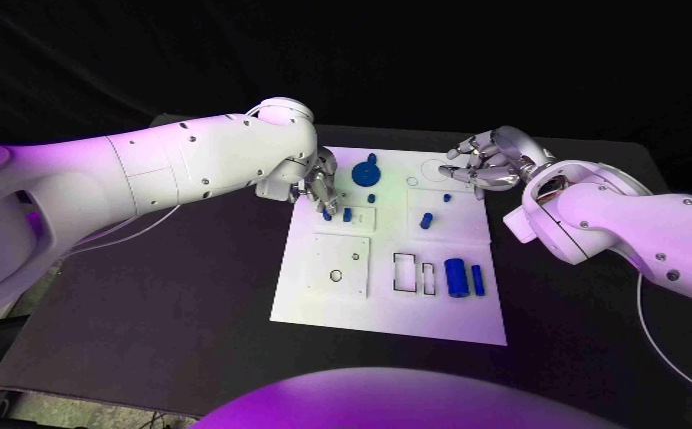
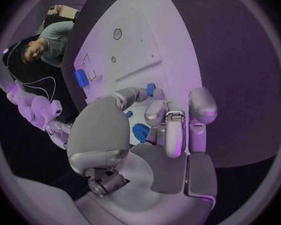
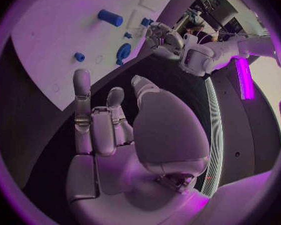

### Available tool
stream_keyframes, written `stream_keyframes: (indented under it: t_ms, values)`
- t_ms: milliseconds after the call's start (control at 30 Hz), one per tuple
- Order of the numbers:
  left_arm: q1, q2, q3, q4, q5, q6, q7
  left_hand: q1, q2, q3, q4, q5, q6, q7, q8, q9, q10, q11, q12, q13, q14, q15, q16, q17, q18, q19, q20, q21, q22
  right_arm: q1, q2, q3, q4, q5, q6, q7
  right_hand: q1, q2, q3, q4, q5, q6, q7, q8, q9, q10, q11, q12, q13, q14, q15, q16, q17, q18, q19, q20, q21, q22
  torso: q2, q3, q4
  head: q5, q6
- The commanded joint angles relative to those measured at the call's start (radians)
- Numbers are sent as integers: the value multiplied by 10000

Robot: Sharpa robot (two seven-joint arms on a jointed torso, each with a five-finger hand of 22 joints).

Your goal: Assemble the parts on the task board

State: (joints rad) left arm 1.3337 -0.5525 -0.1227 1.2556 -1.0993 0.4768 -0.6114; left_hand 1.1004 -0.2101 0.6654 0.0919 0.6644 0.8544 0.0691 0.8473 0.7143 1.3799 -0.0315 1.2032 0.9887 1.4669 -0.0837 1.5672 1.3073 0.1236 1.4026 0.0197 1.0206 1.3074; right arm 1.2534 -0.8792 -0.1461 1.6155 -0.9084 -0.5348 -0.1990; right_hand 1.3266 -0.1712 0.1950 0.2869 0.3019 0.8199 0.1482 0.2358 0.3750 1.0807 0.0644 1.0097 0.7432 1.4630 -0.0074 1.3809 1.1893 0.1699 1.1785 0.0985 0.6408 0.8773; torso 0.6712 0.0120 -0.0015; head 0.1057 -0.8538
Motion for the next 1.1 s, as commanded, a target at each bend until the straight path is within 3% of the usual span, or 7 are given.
stream_keyframes:
  t_ms: [33, 267, 633, 867, 900, 933, 1100]
  values:
    - [-65, 53, -60, 31, 189, 22, 12, 56, 188, 1881, -1950, 9, 157, -263, -60, 9, 29, 10, 25, 3, 1039, -28, 36, 2635, -185, -1, -5, 22, 1037, -5, 12, 2, 9, -90, 21, 78, -49, -27, 62, 22, 33, -75, -6, 40, -10, -86, -7, -15, -9, -72, -13, -51, -11, 128, -67, -9, -51, -8, 5, 4, -4, -2, -9]
    - [-67, 74, -127, 14, 369, -76, -23, 2, 273, 1814, -1932, -194, 94, -250, -140, 98, 12, 19, -8, -31, 1039, -13, 36, 2635, -183, -21, 12, 6, 1053, -5, 11, 2, 14, -90, 20, 77, -56, -42, 80, 25, 52, -78, -5, 55, -11, -102, -6, -14, -30, -81, -11, -64, -28, 128, -70, -7, -64, -8, 4, 5, -7, -11, -15]
    - [-69, 87, -172, -63, 686, -163, -168, -271, 443, 1295, -1686, -1141, -261, -167, -707, 258, -73, 94, -98, -113, 1039, 70, 36, 2635, -172, -85, 116, -196, 1008, -5, 0, 2, 19, -90, 22, 78, -57, -45, 85, 25, 55, -81, -4, 57, -11, -123, -5, -34, -63, -86, -11, -72, -41, 127, -71, -7, -68, -7, -1, 2, 4, -41, -17]
    - [-69, 44, -178, -128, 824, -207, -298, -708, 494, 284, -1040, -1994, -533, -254, -1151, 264, -303, 59, -127, -167, 1039, 63, 36, 2635, -157, -63, 146, -414, 894, -5, -10, 2, 24, -87, 21, 88, -58, -49, 86, 25, 56, -84, -3, 58, -12, -134, -4, -42, -78, -98, -10, -90, -75, 127, -72, -7, -70, -7, 1, 1, 0, -44, -11]
    - [-70, 33, -179, -155, 890, -199, -305, -1216, 358, 17, -562, -2716, -500, -227, -1325, 170, -368, 81, -136, -196, 1039, 82, 36, 2635, -153, -67, 160, -506, 856, -5, -12, 2, 25, -85, 17, 91, -58, -49, 86, 25, 56, -84, -3, 58, -12, -134, -4, -42, -78, -98, -10, -90, -75, 127, -72, -7, -70, -7, 3, 0, 0, -43, -8]
    - [-70, 26, -179, -170, 924, -200, -305, -1319, 314, -33, -464, -2959, -485, -223, -1369, 147, -381, 85, -128, -192, 1039, 83, 36, 2635, -149, -68, 161, -536, 843, -5, -13, 2, 26, -84, 15, 93, -58, -49, 86, 25, 56, -84, -3, 58, -12, -134, -4, -42, -78, -98, -10, -90, -75, 127, -72, -7, -70, -7, 3, 0, 1, -44, -6]
    - [-73, -22, -179, -205, 1034, -225, -305, -1462, 191, -103, -273, -3269, -436, -213, -1482, 103, -431, 94, -118, -197, 1039, 81, 36, 2635, -141, -54, 161, -608, 811, -5, -17, 2, 30, -81, 4, 101, -60, -52, 88, 25, 58, -89, -2, 58, -13, -139, -3, -43, -82, -105, -9, -100, -92, 127, -75, -6, -74, -8, 0, 3, -1, -49, -2]
